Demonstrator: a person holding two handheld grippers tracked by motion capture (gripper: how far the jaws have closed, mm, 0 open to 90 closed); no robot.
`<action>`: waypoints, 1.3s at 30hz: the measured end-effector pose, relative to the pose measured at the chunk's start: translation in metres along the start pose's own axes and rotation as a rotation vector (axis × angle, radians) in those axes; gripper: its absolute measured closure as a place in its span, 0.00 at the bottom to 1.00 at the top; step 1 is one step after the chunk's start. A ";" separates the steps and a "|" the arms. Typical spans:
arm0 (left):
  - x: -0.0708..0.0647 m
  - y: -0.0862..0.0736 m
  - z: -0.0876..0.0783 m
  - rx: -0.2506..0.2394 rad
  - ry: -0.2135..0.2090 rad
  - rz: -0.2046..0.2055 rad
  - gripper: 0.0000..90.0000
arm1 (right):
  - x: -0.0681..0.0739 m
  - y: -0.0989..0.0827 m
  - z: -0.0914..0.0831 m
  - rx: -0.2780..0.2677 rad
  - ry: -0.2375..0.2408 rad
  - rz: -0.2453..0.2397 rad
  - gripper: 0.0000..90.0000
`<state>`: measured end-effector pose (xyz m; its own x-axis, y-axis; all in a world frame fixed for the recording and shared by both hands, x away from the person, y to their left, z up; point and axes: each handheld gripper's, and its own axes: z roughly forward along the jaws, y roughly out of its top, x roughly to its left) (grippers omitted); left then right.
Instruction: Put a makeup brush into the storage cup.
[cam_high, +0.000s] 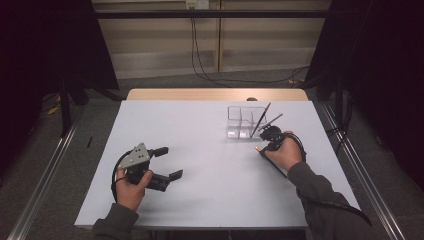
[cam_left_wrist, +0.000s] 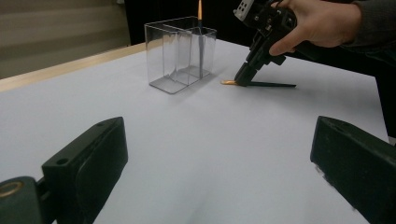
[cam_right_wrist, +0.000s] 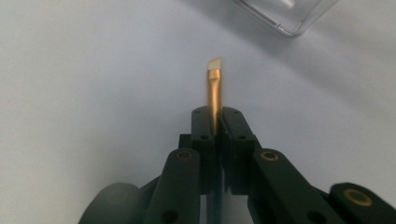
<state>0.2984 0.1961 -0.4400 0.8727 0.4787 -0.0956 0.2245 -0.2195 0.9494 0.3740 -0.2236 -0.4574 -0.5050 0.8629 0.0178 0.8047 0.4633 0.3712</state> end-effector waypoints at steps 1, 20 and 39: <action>0.000 0.000 -0.001 0.001 0.001 0.007 0.04 | 0.000 0.000 0.000 0.001 0.001 0.000 0.95; 0.001 -0.003 -0.010 -0.008 0.026 -0.011 0.04 | -0.004 -0.002 -0.007 -0.058 0.033 0.030 0.95; 0.002 -0.005 -0.012 -0.010 0.034 -0.022 0.04 | -0.009 -0.008 -0.022 -0.262 0.071 0.081 0.95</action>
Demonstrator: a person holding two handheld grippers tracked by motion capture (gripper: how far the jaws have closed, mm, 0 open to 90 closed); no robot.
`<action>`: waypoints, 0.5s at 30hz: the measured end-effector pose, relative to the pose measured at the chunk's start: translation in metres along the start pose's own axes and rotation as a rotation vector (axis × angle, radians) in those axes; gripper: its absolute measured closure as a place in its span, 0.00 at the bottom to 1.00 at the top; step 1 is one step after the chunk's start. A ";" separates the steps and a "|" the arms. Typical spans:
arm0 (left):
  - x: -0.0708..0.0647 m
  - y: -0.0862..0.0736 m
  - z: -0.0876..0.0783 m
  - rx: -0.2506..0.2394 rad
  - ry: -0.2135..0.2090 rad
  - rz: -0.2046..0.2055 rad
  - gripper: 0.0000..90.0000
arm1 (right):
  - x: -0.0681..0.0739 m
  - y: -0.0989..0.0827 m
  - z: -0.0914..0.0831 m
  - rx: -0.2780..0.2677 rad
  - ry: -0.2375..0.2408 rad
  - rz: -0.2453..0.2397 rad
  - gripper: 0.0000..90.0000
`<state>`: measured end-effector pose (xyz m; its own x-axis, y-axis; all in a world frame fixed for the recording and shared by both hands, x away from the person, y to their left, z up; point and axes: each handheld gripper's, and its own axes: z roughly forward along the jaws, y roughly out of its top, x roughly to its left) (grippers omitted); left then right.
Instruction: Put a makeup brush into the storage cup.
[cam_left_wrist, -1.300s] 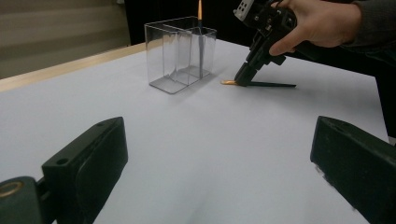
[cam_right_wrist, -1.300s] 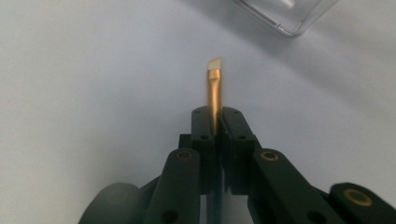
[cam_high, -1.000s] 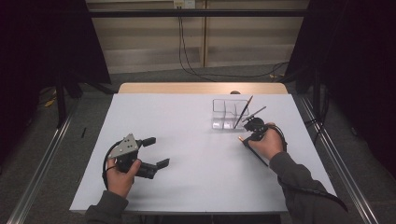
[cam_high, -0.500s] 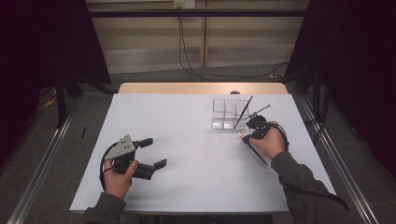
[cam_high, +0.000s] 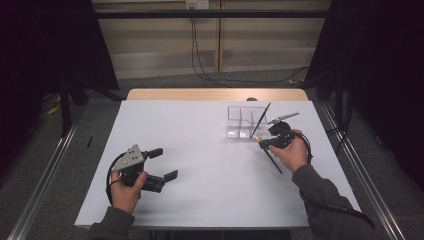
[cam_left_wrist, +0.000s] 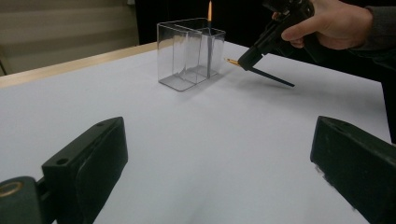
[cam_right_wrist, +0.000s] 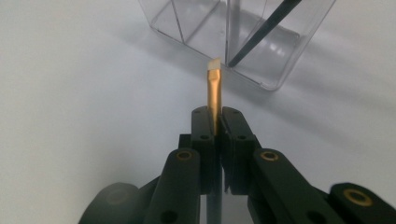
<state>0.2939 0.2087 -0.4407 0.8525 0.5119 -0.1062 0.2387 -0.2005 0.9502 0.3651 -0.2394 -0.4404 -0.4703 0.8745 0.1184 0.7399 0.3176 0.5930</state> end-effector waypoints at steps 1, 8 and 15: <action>0.000 0.000 0.000 0.000 -0.001 -0.001 0.04 | 0.000 0.000 0.000 -0.012 0.001 0.006 0.95; -0.001 -0.002 -0.006 0.004 0.016 0.001 0.04 | 0.001 0.000 -0.001 -0.055 0.024 0.014 0.95; 0.000 -0.002 -0.007 -0.003 0.011 -0.012 0.04 | 0.005 0.002 -0.003 -0.126 0.040 0.001 0.95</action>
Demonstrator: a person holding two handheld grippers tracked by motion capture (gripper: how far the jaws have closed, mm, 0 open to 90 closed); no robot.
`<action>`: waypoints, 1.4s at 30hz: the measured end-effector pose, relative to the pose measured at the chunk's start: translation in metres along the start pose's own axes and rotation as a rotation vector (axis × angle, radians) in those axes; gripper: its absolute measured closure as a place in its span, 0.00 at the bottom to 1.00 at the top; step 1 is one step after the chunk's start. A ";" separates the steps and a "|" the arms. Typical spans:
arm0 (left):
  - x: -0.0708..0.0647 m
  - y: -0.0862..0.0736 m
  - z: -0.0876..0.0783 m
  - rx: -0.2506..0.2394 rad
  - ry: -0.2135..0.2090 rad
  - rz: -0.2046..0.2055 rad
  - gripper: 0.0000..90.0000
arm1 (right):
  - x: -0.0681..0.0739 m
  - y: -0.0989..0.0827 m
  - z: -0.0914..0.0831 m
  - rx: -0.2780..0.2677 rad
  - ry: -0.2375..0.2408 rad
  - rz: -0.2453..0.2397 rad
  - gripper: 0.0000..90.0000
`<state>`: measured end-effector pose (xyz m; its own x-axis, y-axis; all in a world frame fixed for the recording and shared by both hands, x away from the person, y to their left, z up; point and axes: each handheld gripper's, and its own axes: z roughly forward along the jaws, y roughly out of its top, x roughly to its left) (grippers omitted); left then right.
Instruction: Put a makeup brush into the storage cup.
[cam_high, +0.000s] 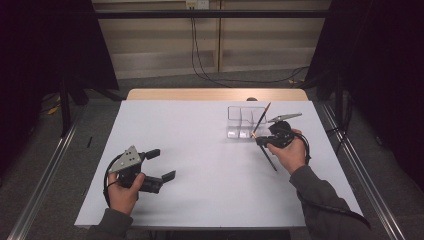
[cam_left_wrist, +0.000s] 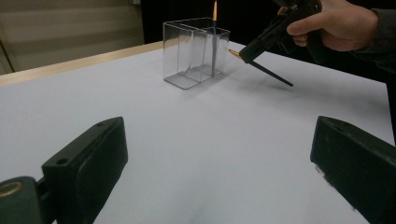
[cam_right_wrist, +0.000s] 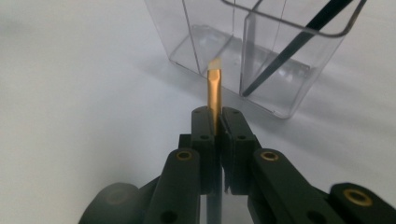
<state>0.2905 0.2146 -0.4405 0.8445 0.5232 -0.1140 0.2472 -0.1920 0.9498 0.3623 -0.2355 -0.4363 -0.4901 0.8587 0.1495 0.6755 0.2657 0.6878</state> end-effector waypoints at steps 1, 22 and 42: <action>0.001 0.001 -0.001 -0.003 0.002 0.008 0.04 | 0.001 0.000 -0.001 -0.010 -0.001 -0.001 0.95; 0.002 0.004 0.004 -0.016 -0.015 0.007 0.04 | 0.009 0.003 -0.017 -0.204 -0.002 -0.022 0.95; 0.003 0.001 0.003 -0.012 -0.006 -0.004 0.04 | 0.008 0.002 -0.025 -0.338 -0.002 -0.008 0.95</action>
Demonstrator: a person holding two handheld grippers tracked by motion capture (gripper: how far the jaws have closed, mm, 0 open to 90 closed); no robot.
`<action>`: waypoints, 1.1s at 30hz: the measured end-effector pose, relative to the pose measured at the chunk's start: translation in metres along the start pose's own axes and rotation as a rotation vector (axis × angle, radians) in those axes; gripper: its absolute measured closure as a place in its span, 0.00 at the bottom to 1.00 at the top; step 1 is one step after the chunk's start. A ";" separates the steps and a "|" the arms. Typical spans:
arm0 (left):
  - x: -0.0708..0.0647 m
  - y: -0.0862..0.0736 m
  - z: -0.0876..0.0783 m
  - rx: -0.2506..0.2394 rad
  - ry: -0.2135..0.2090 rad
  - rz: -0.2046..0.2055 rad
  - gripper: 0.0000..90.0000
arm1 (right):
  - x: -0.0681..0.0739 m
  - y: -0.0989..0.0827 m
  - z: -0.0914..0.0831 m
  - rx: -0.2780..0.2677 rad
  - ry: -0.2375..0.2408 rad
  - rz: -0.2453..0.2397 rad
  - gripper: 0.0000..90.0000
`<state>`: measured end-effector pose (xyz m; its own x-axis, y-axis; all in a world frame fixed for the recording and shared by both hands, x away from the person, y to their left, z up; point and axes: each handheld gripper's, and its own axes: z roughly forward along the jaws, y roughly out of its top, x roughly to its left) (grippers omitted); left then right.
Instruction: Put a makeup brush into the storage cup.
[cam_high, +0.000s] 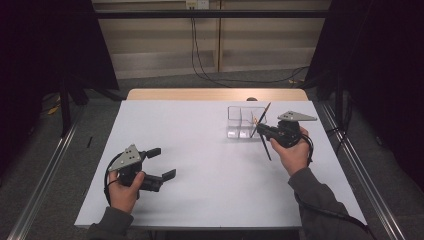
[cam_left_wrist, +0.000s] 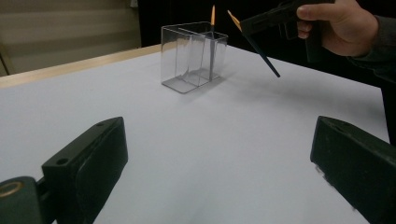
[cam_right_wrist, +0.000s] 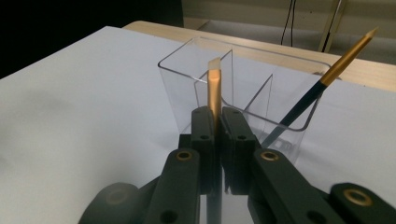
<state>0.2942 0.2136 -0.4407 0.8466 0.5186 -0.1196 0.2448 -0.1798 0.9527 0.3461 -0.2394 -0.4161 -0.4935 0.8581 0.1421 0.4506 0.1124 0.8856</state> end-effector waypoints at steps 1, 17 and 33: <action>0.000 0.000 0.000 0.001 0.000 0.001 0.04 | 0.000 0.001 -0.001 -0.009 -0.002 -0.002 0.95; 0.001 0.000 -0.002 0.004 0.003 0.006 0.04 | 0.002 0.004 -0.006 -0.130 -0.002 -0.014 0.95; 0.000 -0.001 -0.002 0.002 0.006 -0.006 0.04 | 0.000 0.005 -0.009 -0.230 0.008 -0.013 0.95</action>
<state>0.2933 0.2159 -0.4409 0.8421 0.5248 -0.1241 0.2513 -0.1781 0.9514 0.3418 -0.2433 -0.4079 -0.5039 0.8535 0.1330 0.2631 0.0050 0.9647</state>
